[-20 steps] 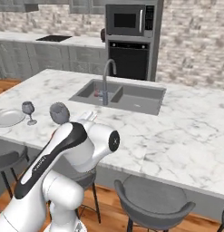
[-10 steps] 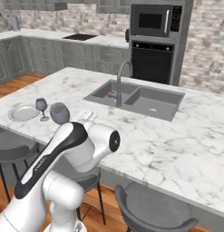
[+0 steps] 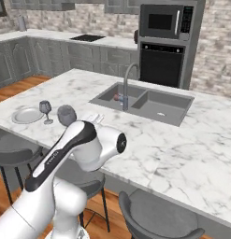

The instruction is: Retrieve the wine glasses from the counter and place one next to each plate.

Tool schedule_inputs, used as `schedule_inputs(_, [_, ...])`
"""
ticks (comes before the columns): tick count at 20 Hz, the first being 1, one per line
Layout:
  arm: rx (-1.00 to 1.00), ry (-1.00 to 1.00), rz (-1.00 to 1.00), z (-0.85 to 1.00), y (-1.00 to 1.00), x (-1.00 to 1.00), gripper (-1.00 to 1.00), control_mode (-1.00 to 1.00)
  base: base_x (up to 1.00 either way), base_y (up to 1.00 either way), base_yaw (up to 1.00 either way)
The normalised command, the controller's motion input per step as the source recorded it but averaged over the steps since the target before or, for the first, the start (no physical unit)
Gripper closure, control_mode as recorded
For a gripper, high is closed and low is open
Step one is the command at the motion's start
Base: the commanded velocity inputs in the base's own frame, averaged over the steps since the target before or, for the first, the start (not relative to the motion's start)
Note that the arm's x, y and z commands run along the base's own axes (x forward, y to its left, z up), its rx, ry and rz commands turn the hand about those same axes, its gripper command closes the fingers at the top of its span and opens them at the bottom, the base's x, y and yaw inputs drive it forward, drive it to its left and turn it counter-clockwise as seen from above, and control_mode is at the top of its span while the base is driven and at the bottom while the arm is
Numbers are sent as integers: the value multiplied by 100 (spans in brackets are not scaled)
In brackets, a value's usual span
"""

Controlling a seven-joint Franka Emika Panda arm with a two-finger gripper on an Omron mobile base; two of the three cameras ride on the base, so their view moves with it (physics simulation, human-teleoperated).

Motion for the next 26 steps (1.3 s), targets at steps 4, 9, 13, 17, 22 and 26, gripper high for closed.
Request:
schedule_inputs(4, [0,1,15,-23,-34,73,100,-100,0,0,0])
schedule_inputs(9, [0,3,16,-31,-34,60,100,-100,0,0,0])
schedule_inputs(13, [0,9,15,-33,-33,56,100,-100,0,0,0])
schedule_inputs(17, [-2,6,7,-25,-9,48,100,-100,0,0,0])
schedule_inputs(22, [-4,4,0,-22,0,43,100,-100,0,0,0])
schedule_inputs(26, [-4,3,0,-28,0,38,100,-100,0,0,0])
